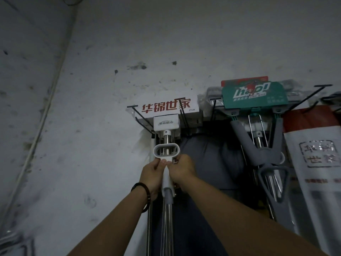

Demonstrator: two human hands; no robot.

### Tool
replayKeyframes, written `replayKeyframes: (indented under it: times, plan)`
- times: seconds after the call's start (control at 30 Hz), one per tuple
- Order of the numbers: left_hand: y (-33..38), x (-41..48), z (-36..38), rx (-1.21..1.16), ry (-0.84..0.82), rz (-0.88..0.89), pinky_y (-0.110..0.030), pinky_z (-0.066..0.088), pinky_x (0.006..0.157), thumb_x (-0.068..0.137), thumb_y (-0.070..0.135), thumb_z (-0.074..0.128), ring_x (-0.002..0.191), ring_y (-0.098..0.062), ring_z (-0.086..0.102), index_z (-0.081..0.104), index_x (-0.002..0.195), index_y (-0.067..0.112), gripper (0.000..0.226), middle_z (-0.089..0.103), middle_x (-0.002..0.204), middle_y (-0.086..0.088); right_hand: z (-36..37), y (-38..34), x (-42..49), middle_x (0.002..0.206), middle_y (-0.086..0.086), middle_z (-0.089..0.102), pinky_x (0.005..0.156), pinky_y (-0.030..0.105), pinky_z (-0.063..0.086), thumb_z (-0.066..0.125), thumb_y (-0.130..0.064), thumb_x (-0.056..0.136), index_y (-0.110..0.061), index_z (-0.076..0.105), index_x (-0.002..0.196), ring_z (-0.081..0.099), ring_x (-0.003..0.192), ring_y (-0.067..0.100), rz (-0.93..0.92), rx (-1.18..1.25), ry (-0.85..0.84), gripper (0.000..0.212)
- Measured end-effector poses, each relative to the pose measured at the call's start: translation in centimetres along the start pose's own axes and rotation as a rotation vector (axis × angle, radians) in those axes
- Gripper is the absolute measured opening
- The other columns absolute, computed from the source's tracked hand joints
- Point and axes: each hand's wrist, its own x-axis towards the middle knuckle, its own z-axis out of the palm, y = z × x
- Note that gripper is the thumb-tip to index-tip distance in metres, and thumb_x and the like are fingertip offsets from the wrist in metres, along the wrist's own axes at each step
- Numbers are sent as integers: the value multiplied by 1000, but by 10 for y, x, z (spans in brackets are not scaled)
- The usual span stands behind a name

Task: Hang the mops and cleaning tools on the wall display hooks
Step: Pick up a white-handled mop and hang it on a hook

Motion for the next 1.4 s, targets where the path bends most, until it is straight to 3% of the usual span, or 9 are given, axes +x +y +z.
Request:
replayKeyframes:
  times: [0.27,0.33,0.43,0.53,0.63,0.83,0.97,1.2,1.4]
  plan:
    - [8,-8,-8,111,-24,-31,-54,58,96,104,30,56,100,-33,75,73,99,25,18,79,100,-11,-3,1,-6,103,11,77,83,41,63,69,-22,98,-14,70,94,74,98,28,3,-30,-73,9]
    - [7,-14,-9,155,-26,-38,-49,60,94,104,25,56,98,-28,74,69,99,28,14,77,101,-7,-6,3,-15,102,8,75,70,28,55,70,-23,98,-15,69,95,71,94,23,-2,-93,-105,9]
    - [4,-26,-17,309,-86,-61,-34,59,71,102,23,55,67,-14,69,72,116,17,23,74,89,-3,-9,10,-33,110,8,75,57,18,45,72,-29,97,-8,74,112,73,99,25,3,-140,-140,25]
    - [-4,-48,-31,358,-108,-112,-39,60,87,99,30,59,85,-17,72,66,132,20,35,73,113,-5,-11,21,-54,111,7,74,45,10,40,72,-26,96,-9,72,120,69,91,20,3,-175,-177,29]
    - [-15,-86,-43,431,-148,-173,-37,58,95,100,29,62,101,-21,69,62,134,21,36,71,120,-6,-12,42,-79,107,7,73,59,21,46,67,-29,98,-11,71,112,67,86,17,23,-203,-181,23]
    - [-59,-179,-67,456,-248,-365,-35,50,74,102,21,58,88,-22,63,66,120,19,20,68,100,-9,-13,98,-165,90,-3,69,58,18,49,72,-21,95,-19,69,97,66,82,15,107,-213,-292,4]
    - [-99,-247,-83,345,-237,-482,-30,51,64,101,15,61,89,-25,64,68,122,11,22,72,106,-19,-12,142,-239,80,5,76,66,42,64,74,-19,95,-15,75,85,73,72,22,265,-128,-428,10]
    - [-196,-373,-102,222,-286,-718,-38,56,79,102,27,62,94,-27,71,69,122,18,23,74,113,-13,-32,227,-407,83,7,72,55,28,58,69,-10,101,-9,71,99,69,69,17,640,-5,-508,3]
    - [-284,-498,-98,206,-326,-937,-36,58,76,100,27,66,94,-30,74,69,118,10,25,75,112,-15,-62,382,-565,108,15,75,83,55,65,71,-23,95,-13,70,122,76,94,37,929,-216,-660,28]
